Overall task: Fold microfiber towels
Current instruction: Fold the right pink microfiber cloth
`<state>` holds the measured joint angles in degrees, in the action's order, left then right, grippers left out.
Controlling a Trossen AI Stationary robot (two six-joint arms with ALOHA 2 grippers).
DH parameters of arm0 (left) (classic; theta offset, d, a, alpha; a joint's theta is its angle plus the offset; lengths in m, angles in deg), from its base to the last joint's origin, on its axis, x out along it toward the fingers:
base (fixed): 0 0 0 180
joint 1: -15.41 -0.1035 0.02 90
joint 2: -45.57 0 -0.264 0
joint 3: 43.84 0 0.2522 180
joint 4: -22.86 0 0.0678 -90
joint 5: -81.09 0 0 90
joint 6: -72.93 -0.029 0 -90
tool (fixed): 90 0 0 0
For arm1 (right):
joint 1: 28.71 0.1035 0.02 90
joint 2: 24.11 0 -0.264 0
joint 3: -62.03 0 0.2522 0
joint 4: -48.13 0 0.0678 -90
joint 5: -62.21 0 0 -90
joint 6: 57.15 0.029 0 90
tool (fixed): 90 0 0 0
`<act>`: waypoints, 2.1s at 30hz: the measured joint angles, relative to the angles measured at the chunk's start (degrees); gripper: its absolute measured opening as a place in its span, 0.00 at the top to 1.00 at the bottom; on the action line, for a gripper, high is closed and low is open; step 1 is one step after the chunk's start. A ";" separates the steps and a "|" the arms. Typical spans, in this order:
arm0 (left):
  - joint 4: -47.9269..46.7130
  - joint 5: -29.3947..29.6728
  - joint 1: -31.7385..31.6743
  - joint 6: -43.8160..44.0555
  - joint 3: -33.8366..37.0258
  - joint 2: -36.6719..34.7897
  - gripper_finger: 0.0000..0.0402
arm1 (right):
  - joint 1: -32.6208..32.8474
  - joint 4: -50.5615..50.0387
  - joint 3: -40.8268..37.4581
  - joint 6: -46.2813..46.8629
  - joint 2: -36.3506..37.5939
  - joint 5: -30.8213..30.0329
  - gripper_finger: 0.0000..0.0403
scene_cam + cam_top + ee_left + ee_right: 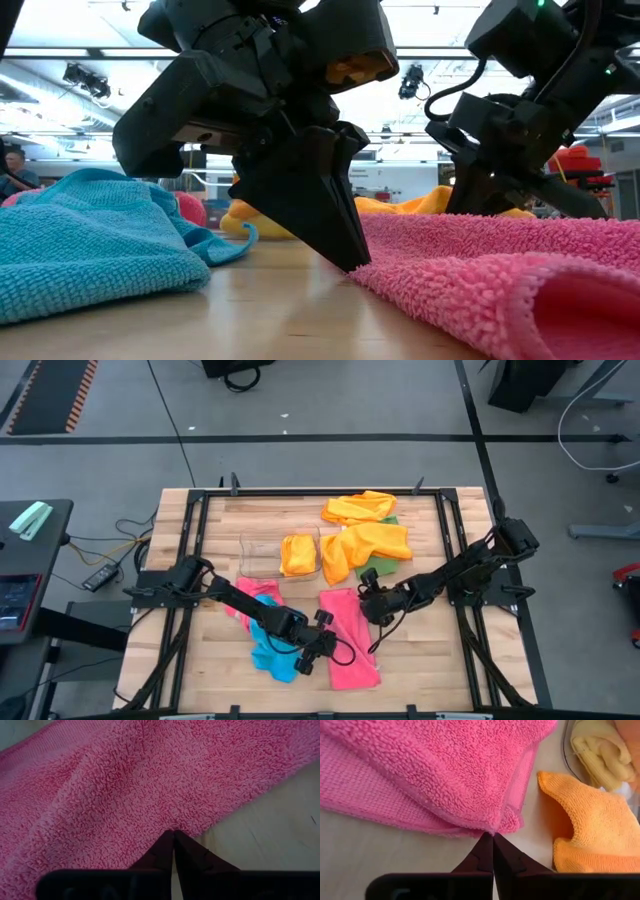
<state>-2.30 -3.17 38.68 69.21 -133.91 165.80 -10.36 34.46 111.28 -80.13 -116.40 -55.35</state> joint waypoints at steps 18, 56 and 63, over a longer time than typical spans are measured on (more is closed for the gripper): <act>0.07 0.00 0.00 0.05 0.00 0.00 0.94 | -2.54 -5.68 5.29 -9.60 0.59 -5.82 1.00; -10.28 0.22 5.01 -4.94 -9.68 0.11 0.74 | 13.02 -0.10 5.22 23.21 7.41 12.28 0.57; -12.17 4.60 4.96 -4.90 -9.68 0.11 0.76 | 22.28 20.36 5.27 24.65 -2.59 14.04 0.57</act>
<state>-14.47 1.43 43.64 64.31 -143.59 165.91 11.92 54.82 116.55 -55.48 -119.00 -41.31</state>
